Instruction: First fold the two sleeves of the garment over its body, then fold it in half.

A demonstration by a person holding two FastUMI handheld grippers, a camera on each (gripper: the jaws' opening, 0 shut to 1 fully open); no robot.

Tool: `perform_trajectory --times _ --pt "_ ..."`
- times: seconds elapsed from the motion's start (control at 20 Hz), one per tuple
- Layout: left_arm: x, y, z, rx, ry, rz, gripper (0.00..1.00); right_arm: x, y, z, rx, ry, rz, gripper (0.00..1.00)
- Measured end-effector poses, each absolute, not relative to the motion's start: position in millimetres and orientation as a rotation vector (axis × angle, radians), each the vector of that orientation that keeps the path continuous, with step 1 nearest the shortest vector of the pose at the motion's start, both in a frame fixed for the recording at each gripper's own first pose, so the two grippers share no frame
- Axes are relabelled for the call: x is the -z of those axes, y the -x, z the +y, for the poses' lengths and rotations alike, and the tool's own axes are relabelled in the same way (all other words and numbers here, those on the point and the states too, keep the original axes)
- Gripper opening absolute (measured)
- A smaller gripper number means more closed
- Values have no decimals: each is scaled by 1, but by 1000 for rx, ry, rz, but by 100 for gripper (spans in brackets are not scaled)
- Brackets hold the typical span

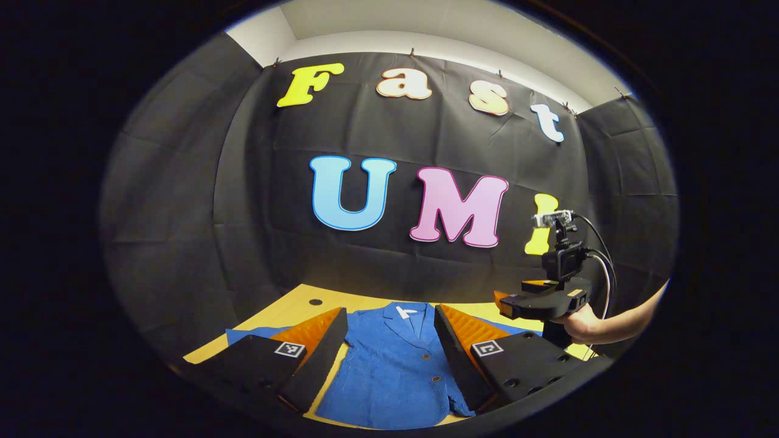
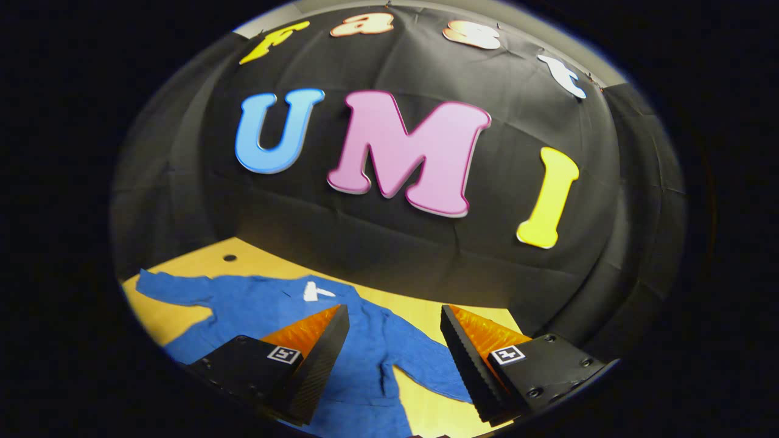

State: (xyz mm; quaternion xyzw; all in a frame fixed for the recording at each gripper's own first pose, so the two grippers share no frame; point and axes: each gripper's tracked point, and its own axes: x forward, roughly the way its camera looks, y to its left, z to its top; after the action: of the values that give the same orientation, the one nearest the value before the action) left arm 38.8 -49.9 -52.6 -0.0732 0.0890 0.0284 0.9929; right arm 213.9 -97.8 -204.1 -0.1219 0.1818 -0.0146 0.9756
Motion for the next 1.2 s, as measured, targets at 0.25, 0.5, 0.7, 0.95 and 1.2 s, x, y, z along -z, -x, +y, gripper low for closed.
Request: perform_trajectory --times 0.25,0.5,0.7,0.95,1.2 --pt "66 -60 -84 -73 200 236 82 274 -217 -201 155 250 564 98" --pt "72 -79 -127 -41 220 271 82 321 -189 -315 393 101 721 98" --pt "79 -96 -157 16 209 302 82 362 -139 -381 542 -22 879 98" --pt "83 -115 -181 73 178 320 82 413 -117 -418 642 -87 977 99" --pt "88 -124 -193 93 186 343 82 452 -95 -426 732 -308 1059 99"
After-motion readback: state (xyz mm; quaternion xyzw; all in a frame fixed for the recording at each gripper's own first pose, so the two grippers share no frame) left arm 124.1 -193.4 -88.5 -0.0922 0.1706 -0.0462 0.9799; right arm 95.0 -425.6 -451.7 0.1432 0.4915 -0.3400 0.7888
